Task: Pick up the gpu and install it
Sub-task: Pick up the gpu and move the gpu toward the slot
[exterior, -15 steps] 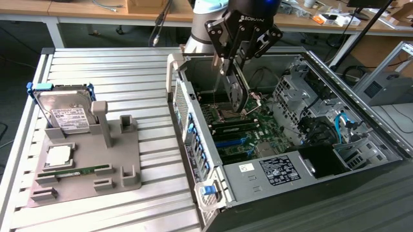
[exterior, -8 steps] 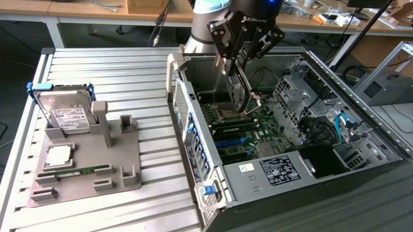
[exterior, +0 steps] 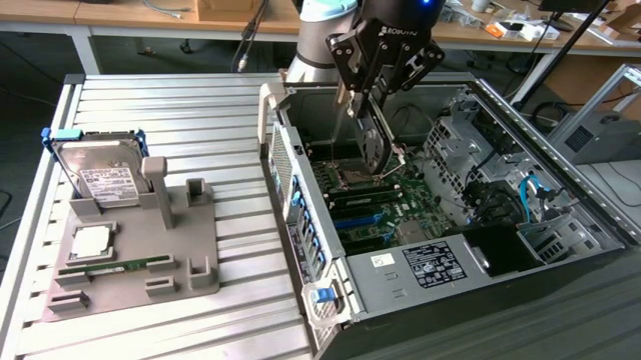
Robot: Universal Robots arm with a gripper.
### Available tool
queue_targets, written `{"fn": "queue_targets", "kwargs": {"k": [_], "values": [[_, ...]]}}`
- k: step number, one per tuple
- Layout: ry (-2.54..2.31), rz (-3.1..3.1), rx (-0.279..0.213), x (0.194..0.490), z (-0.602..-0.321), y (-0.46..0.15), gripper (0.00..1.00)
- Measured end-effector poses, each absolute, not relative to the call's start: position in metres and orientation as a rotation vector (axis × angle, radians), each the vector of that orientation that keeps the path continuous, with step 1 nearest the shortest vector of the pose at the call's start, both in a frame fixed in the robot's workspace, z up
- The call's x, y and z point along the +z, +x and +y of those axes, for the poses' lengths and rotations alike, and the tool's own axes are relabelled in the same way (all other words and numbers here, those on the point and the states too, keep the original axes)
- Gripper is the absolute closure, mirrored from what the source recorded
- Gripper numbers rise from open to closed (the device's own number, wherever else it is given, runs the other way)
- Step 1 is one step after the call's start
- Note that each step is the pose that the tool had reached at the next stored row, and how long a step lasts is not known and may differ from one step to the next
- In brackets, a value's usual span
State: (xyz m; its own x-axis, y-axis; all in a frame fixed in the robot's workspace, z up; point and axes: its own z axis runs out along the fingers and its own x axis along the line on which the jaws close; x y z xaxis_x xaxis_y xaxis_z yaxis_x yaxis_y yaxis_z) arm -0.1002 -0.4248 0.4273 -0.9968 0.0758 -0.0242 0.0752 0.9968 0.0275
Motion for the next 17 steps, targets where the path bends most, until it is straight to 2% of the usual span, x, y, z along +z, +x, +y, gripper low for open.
{"fn": "queue_targets", "kwargs": {"k": [17], "values": [[0.118,3.114,0.041,0.425,-0.425,-0.089,0.73]]}}
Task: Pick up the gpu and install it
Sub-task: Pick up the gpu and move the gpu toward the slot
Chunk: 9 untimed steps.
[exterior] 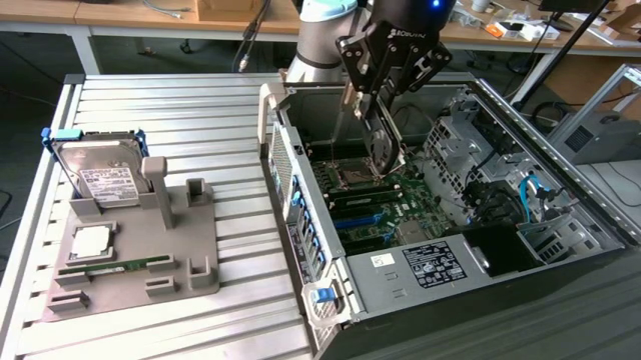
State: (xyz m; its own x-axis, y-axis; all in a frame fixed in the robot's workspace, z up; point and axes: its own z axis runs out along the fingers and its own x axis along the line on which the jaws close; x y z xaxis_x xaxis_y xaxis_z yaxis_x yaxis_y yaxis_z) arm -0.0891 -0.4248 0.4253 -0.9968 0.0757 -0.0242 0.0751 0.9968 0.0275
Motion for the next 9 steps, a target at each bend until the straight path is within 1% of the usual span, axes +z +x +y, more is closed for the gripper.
{"fn": "queue_targets", "kwargs": {"k": [9], "values": [[0.118,3.114,0.042,0.4243,-0.4249,-0.0842,0.73]]}}
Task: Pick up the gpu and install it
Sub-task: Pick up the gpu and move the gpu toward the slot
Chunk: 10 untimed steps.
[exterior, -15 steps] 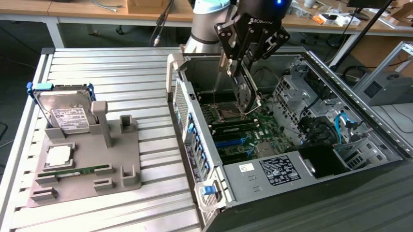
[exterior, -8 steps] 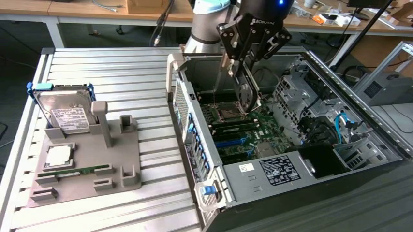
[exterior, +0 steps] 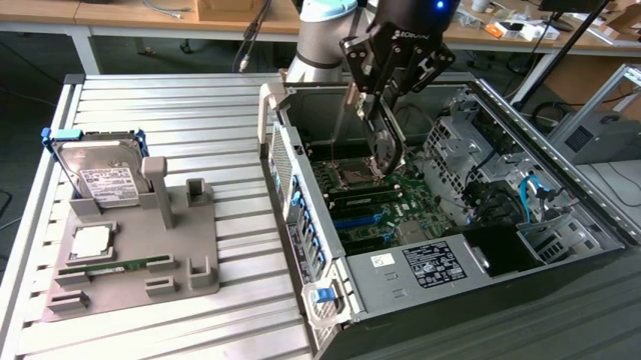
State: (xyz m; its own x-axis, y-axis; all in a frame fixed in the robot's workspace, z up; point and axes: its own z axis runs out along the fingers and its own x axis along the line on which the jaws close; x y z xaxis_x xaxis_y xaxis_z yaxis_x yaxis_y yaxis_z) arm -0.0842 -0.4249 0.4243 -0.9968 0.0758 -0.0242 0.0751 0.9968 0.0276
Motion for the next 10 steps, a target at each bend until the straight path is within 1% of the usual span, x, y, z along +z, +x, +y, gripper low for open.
{"fn": "queue_targets", "kwargs": {"k": [10], "values": [[0.118,3.114,0.041,0.4228,-0.4248,-0.0782,0.73]]}}
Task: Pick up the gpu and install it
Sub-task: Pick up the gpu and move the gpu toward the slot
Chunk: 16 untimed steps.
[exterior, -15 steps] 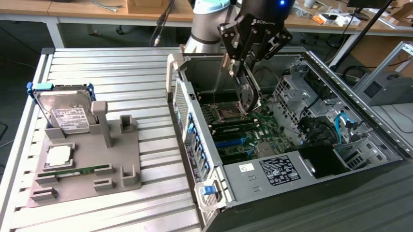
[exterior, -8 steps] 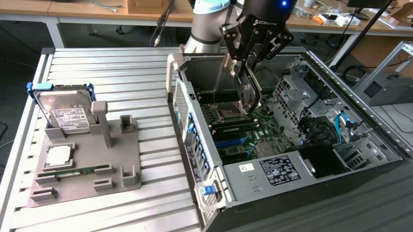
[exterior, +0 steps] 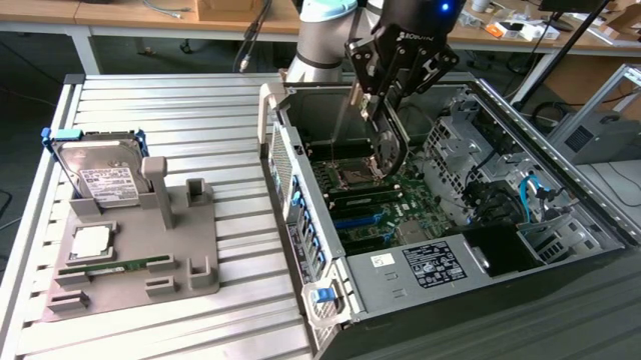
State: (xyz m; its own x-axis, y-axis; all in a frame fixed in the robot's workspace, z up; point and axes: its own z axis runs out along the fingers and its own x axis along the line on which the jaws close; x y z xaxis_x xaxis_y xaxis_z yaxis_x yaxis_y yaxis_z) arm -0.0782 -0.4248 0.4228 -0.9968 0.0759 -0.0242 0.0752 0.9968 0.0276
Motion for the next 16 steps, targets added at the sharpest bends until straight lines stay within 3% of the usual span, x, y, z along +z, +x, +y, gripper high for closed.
{"fn": "queue_targets", "kwargs": {"k": [16], "values": [[0.118,3.114,0.042,0.419,-0.425,-0.064,0.73]]}}
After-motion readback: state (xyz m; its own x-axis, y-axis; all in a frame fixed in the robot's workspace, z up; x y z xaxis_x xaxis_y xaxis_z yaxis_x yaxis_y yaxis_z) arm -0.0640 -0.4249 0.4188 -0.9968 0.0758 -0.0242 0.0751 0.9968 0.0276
